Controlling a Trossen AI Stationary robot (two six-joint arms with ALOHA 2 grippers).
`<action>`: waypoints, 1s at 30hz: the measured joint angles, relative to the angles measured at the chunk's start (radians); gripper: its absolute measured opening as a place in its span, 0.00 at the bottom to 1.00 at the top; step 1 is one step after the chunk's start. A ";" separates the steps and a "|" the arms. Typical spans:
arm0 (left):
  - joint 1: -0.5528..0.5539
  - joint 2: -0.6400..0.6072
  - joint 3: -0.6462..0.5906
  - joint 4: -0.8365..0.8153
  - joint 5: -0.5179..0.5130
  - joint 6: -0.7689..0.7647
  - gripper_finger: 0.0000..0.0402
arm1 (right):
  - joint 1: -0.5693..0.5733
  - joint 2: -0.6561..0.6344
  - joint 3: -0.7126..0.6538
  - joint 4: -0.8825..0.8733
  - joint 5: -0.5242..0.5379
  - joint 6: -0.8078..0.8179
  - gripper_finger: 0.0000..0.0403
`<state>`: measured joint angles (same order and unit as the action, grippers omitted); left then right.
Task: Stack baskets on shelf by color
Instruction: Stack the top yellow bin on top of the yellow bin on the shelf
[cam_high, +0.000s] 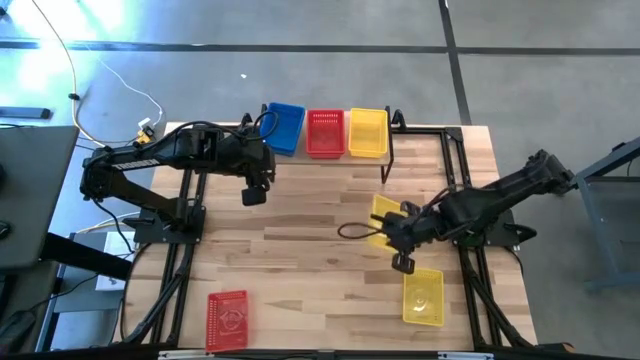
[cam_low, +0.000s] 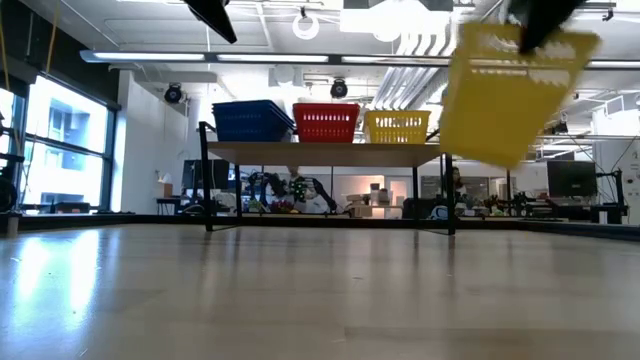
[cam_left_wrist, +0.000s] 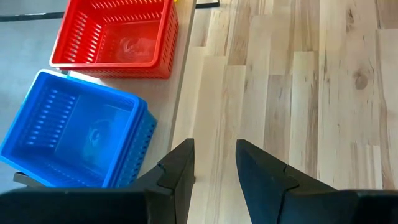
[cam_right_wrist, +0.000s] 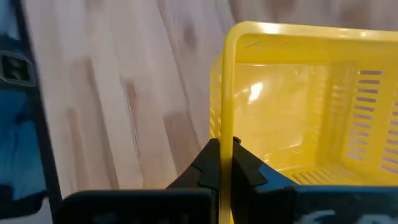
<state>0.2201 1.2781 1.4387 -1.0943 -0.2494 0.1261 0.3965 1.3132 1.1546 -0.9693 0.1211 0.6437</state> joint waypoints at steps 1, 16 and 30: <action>0.000 0.000 0.000 0.000 0.000 0.000 0.27 | -0.009 0.000 0.036 -0.013 0.017 -0.031 0.00; 0.000 0.000 0.000 -0.001 0.003 -0.002 0.27 | -0.235 0.000 0.463 -0.148 0.265 -0.580 0.00; 0.000 0.000 0.000 -0.005 0.003 -0.030 0.27 | -0.608 0.104 0.626 -0.241 0.257 -0.911 0.00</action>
<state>0.2203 1.2781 1.4387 -1.0995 -0.2462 0.0964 -0.2118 1.4170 1.7806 -1.2105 0.3779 -0.2676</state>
